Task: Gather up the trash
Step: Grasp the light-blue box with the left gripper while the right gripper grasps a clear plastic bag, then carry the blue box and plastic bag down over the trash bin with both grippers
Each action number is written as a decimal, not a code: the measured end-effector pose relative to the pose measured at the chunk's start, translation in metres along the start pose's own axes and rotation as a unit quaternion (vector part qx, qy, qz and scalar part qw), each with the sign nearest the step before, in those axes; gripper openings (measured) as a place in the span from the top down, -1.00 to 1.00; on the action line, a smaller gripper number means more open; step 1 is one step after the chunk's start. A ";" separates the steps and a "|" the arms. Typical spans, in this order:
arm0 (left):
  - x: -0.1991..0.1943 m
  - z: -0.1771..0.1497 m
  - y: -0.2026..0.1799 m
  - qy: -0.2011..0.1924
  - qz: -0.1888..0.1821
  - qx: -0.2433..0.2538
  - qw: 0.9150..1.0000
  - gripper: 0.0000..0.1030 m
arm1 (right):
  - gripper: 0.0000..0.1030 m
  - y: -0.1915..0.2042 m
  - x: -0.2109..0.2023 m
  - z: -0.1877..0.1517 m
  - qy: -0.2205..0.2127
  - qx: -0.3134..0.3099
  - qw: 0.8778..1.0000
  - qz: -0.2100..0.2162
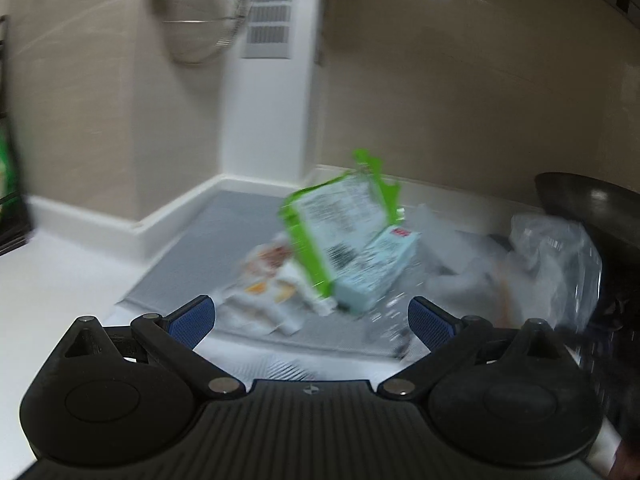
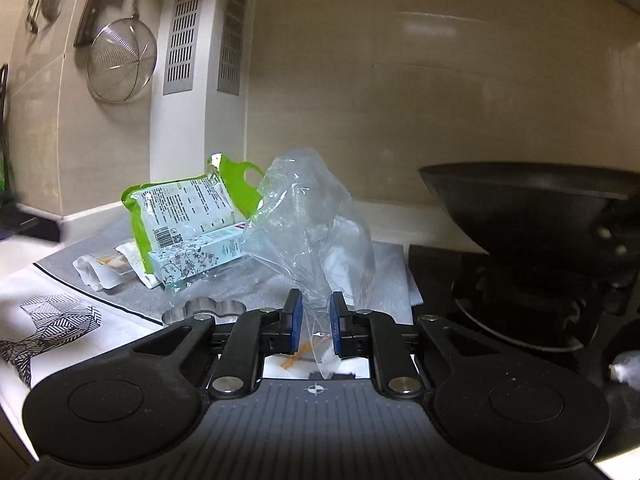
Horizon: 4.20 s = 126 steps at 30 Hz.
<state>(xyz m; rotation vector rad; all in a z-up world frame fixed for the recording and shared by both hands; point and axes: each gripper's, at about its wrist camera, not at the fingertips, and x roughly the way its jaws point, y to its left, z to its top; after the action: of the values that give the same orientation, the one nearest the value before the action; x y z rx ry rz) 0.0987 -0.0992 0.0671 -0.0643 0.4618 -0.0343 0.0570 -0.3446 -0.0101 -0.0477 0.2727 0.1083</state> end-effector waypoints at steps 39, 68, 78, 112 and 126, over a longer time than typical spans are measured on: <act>0.021 0.017 -0.018 0.115 -0.041 -0.080 0.989 0.17 | 0.74 -0.020 -0.016 0.010 -0.046 0.031 0.996 0.075; -0.164 -0.023 0.035 0.000 -0.004 -0.134 0.991 0.17 | 0.81 0.018 -0.097 0.048 -0.153 0.008 0.981 0.117; -0.185 -0.037 0.054 -0.009 0.013 -0.154 0.988 0.17 | 0.82 0.015 -0.110 0.050 -0.160 0.022 0.979 0.126; -0.264 -0.177 0.064 0.093 0.050 -0.179 0.978 0.17 | 0.82 0.053 -0.188 -0.006 0.007 -0.004 0.920 0.393; -0.185 -0.266 0.047 0.225 0.063 -0.127 0.964 0.17 | 0.82 0.058 -0.128 -0.123 0.212 -0.044 0.920 0.328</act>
<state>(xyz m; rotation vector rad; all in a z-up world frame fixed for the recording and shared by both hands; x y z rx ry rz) -0.1849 -0.0579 -0.0915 -0.2831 0.9232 0.1385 -0.1051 -0.3074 -0.0959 -0.0675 0.7122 0.7854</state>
